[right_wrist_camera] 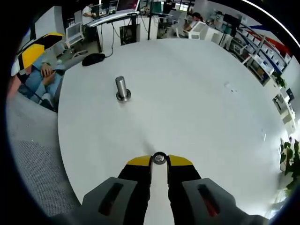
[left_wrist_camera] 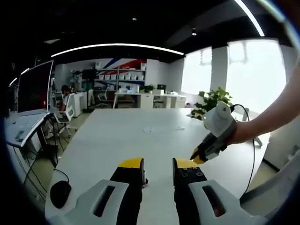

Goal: Place the washer onto the threaded stud by aligning its center hole with the stud, sliding it down to the base, and recovering from edge contact or off-axis alignment until the washer reaches the visible bottom stop.

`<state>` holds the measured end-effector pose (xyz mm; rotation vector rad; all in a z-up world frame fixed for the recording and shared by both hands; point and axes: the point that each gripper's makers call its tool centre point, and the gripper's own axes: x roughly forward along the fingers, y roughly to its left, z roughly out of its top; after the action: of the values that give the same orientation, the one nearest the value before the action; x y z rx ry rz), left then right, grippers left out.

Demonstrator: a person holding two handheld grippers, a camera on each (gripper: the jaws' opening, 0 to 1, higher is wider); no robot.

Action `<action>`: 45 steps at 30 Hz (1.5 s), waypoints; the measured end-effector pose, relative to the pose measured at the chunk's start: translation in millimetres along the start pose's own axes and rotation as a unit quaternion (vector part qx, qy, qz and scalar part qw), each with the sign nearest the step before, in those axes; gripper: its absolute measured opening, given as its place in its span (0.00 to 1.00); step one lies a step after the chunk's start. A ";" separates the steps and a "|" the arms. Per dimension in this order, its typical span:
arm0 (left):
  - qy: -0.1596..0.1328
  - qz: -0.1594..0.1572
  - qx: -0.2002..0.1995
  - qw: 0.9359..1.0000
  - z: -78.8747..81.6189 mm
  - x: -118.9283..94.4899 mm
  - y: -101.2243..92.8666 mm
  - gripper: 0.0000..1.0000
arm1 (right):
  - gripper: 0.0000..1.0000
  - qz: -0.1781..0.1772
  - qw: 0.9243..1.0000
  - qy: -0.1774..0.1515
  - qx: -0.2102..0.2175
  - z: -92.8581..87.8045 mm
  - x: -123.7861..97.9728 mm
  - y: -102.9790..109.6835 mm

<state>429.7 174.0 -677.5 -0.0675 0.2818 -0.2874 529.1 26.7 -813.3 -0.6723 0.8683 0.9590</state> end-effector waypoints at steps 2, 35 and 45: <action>0.000 0.000 -0.001 1.000 -0.1 0.0 0.0 0.23 | 0.14 0.001 1.000 0.001 -0.001 0.4 0.2 0.4; 0.004 -0.004 -0.001 1.000 -1.3 1.1 -1.7 0.23 | 0.17 -0.003 1.000 -0.018 0.004 6.4 -2.4 -3.8; 0.004 -0.008 0.003 1.000 -2.7 1.0 -4.6 0.23 | 0.18 -0.013 0.995 -0.090 0.031 17.8 -31.2 -1.7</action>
<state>428.6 169.2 -679.9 -0.0633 0.2891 -0.3038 527.0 27.6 -777.4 -0.5351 0.7252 0.9496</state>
